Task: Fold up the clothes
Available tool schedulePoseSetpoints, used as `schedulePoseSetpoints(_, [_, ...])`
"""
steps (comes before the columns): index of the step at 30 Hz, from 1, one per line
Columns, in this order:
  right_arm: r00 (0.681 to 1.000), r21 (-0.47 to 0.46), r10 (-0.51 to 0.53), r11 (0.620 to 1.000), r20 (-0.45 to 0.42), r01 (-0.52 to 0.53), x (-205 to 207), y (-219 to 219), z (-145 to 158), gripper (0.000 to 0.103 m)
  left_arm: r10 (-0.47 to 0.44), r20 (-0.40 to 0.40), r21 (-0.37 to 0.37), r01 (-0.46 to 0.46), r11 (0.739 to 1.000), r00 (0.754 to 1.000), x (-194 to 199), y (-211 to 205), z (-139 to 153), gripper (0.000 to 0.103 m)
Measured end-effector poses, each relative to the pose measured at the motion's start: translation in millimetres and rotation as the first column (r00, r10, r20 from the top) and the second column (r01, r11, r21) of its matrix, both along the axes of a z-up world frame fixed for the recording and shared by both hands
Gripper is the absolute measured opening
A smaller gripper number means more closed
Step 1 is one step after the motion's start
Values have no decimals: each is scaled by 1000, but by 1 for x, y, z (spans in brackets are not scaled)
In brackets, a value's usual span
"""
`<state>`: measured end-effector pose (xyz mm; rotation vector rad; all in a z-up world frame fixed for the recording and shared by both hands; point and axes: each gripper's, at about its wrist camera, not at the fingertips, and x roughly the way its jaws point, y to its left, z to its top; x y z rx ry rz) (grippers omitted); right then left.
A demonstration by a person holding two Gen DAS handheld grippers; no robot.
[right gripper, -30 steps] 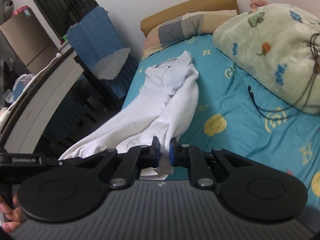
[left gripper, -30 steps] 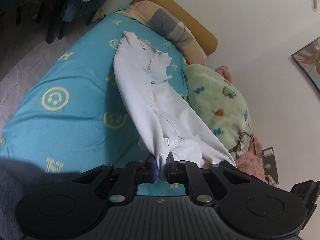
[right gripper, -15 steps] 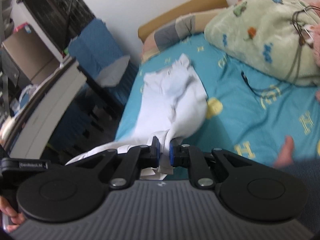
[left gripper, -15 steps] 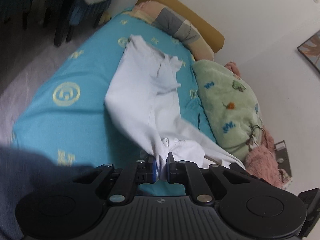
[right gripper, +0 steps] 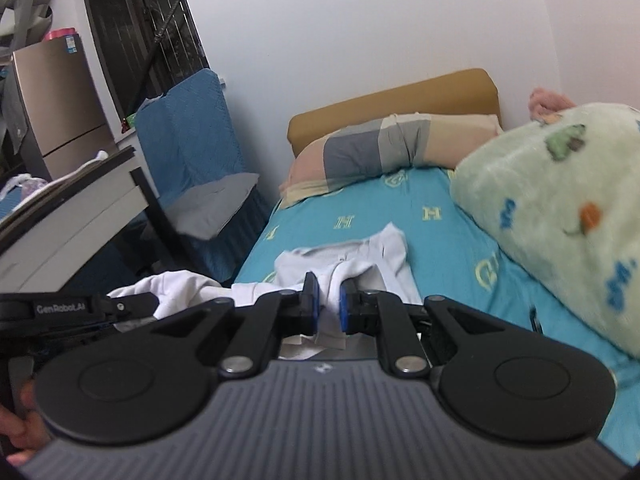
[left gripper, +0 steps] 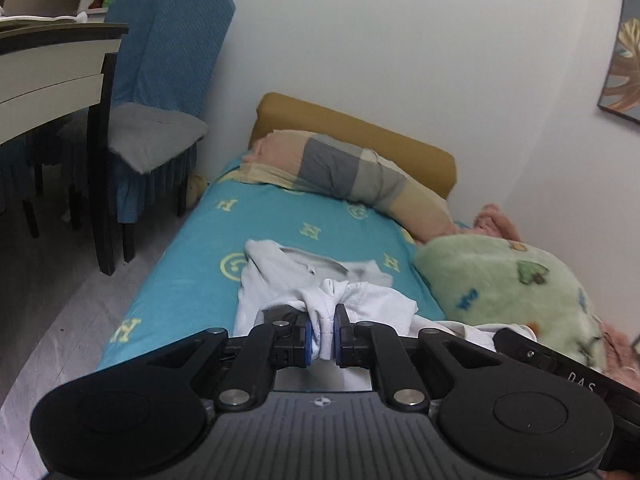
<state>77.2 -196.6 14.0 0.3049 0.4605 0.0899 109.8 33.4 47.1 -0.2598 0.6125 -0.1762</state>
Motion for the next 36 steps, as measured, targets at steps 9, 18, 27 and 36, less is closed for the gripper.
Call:
schedulePoseSetpoints(9, [996,-75,15,997,-89,-22,99,3,-104,16,-20,-24,194,25,981,1000,87,-27,-120,12])
schedulePoseSetpoints(18, [985,-25,42,999,-168,-47,124,-4,-154,45,-64,-137,197,90,976,988,111,-22,-162,52])
schedulePoseSetpoints(27, [992,-130,82,987,-92,-93,65,12,-87,84,-85,-46,238,93,967,995,27,-24,-95,83])
schedulePoseSetpoints(36, [993,-25,98,995,-66,-99,-37,1,-67,84,-84,-154,28,90,996,984,-64,1,-87,89])
